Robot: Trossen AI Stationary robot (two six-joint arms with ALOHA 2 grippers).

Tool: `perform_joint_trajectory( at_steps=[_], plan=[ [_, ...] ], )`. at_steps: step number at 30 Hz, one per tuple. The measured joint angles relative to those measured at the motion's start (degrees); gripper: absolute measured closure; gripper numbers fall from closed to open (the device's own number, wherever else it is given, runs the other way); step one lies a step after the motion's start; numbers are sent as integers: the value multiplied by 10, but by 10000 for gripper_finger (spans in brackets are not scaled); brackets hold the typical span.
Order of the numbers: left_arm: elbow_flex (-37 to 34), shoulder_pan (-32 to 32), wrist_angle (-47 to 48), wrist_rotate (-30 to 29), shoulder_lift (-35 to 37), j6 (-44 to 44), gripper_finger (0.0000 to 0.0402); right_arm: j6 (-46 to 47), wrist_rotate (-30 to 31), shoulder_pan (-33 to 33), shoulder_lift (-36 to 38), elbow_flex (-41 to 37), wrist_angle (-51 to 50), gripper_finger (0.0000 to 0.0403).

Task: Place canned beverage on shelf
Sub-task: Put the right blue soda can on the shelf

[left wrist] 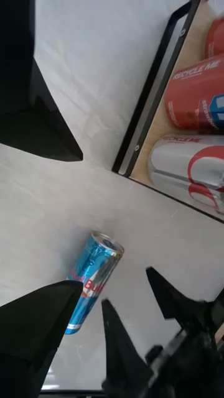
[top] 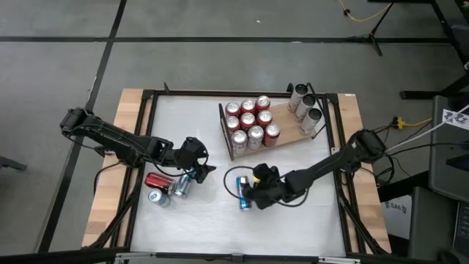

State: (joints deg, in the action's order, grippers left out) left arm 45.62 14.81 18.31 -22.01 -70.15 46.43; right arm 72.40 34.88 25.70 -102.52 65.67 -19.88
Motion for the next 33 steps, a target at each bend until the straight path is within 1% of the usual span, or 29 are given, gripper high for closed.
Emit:
perform_joint_trajectory(
  at_steps=[6,10,17,22,25,31,33],
  plan=[
    [0,0,0,-1,0,-1,82,27,-40,-15,-22,0,6,47],
    [0,0,1,-2,0,-3,82,51,-45,-15,-26,0,5,47],
    [0,0,1,-25,0,-5,82,60,-49,-17,-28,0,14,47],
    [0,0,1,-28,0,-5,82,63,-65,-18,-50,1,57,47],
    [0,0,1,-28,0,-5,82,66,-75,-18,-63,1,57,47],
    [0,0,1,-29,0,-5,82,74,-75,-18,-84,1,57,47],
    [0,0,1,-29,0,-5,82,74,-88,-18,-90,1,55,47]
  ],
)
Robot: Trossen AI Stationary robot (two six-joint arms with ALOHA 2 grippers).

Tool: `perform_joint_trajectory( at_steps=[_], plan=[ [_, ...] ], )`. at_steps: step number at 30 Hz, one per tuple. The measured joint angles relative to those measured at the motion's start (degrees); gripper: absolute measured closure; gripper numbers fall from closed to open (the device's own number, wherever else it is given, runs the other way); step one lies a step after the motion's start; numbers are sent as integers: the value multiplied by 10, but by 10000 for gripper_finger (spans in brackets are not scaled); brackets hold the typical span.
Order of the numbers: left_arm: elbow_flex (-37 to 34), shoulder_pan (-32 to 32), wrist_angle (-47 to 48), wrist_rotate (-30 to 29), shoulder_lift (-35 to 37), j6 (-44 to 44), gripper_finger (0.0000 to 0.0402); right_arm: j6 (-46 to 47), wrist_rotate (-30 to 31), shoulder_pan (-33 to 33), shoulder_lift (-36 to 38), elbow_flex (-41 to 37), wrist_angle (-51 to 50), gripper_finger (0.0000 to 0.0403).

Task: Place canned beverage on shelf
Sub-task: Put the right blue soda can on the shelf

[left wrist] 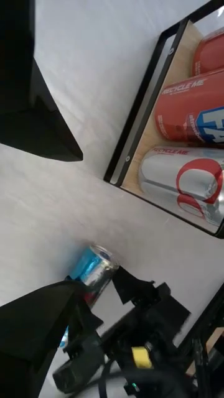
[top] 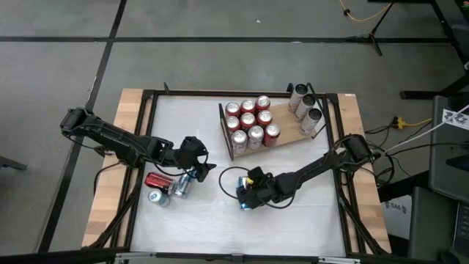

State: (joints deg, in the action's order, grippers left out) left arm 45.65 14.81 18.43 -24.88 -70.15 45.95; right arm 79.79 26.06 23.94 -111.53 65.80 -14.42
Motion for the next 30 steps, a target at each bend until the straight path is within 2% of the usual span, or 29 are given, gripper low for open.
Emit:
perform_joint_trajectory(
  at_steps=[11,19,24,28,30],
  plan=[
    [0,0,0,0,0,0,82,9,-37,0,3,2,-61,55],
    [0,0,-1,0,0,0,82,5,-37,0,3,0,-68,140],
    [0,0,-1,0,0,0,82,-29,-31,0,3,-1,-55,175],
    [0,0,0,4,0,-47,82,-90,-29,0,5,-3,-19,171],
    [0,3,1,6,7,-67,82,-131,-11,0,9,-3,7,169]
  ],
)
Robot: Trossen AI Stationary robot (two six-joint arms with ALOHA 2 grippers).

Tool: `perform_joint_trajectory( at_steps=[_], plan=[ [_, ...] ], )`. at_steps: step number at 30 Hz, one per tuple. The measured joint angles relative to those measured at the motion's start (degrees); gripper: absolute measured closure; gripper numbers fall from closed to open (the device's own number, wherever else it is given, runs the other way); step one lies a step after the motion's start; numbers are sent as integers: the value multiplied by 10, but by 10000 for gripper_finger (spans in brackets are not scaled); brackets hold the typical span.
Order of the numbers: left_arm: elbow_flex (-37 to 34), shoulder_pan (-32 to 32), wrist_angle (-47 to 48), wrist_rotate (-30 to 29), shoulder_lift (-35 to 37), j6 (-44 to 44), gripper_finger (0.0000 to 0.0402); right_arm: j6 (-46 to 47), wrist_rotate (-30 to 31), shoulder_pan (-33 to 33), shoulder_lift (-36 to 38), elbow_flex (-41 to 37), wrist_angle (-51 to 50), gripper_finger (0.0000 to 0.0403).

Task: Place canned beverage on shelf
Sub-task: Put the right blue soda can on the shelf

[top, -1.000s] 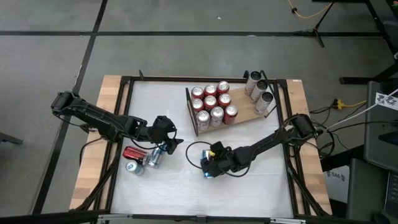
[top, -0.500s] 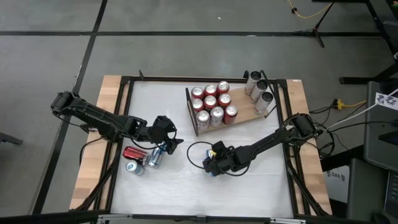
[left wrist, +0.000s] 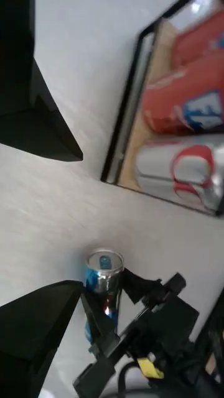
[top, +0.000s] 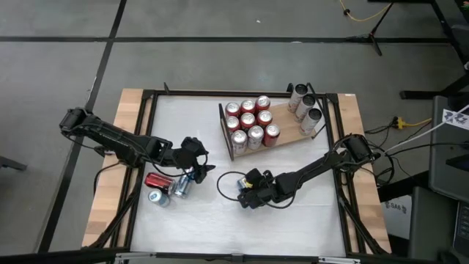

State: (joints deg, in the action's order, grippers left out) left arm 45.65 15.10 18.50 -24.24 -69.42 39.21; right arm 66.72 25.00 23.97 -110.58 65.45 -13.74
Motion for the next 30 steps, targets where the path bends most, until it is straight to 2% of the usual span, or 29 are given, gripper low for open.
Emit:
perform_joint_trajectory(
  at_steps=[4,13,20,26,30],
  plan=[
    [0,3,1,33,19,-60,82,-102,29,0,8,0,90,172],
    [0,27,-13,136,50,-178,82,-359,24,-25,9,1,303,172],
    [0,46,-26,143,51,-197,82,-554,7,-35,9,2,395,171],
    [0,52,-27,143,51,-199,82,-648,-4,-37,-9,2,485,171],
    [0,52,-30,149,51,-198,82,-678,-52,-43,-41,2,596,171]
  ],
)
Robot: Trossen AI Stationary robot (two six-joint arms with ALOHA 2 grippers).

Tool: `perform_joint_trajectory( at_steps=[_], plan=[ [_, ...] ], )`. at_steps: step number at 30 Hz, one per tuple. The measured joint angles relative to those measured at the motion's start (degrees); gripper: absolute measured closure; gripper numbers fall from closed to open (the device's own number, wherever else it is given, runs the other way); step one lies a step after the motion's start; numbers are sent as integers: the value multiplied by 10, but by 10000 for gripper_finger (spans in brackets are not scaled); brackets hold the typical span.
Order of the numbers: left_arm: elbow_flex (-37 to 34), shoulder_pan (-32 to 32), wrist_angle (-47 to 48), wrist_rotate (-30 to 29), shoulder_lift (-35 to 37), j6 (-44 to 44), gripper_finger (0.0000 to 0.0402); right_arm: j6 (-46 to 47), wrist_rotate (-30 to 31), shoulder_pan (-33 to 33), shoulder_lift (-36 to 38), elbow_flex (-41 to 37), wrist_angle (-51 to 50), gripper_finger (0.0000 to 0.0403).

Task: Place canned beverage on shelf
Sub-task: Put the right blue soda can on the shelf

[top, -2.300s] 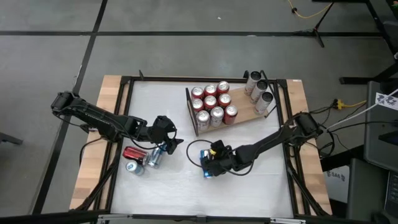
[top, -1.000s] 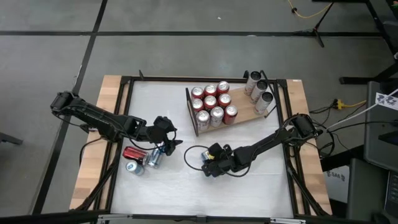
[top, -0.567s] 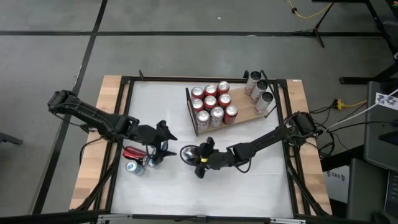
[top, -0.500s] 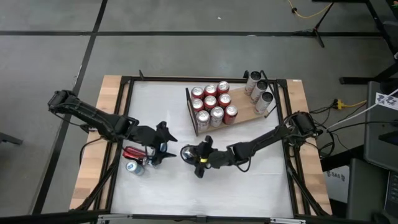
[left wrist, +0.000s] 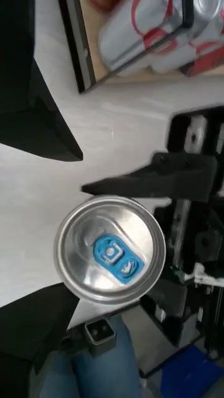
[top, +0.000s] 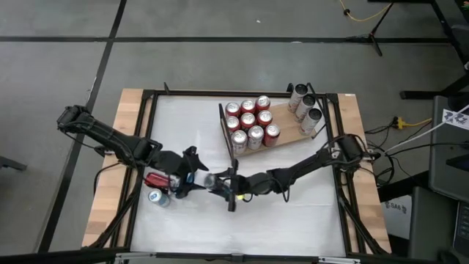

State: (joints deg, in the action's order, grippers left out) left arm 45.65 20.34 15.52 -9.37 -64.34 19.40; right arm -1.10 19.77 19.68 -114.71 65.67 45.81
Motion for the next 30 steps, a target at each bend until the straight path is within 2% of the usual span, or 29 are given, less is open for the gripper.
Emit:
perform_joint_trajectory(
  at_steps=[3,8,15,20,24,30],
  plan=[
    [0,0,-2,3,0,19,82,-10,-20,-4,-20,0,58,171],
    [0,0,-16,-2,0,44,82,-7,-51,-23,-29,0,74,171],
    [0,-1,-69,-63,0,42,82,-6,-83,-51,-30,0,80,171],
    [0,-1,-59,-66,0,44,82,-5,-81,-52,-30,0,79,171],
    [0,-1,-55,-61,0,45,86,7,-48,-51,-30,0,81,171],
    [0,-1,-50,-64,0,44,111,14,-43,-51,-30,0,81,171]
  ],
)
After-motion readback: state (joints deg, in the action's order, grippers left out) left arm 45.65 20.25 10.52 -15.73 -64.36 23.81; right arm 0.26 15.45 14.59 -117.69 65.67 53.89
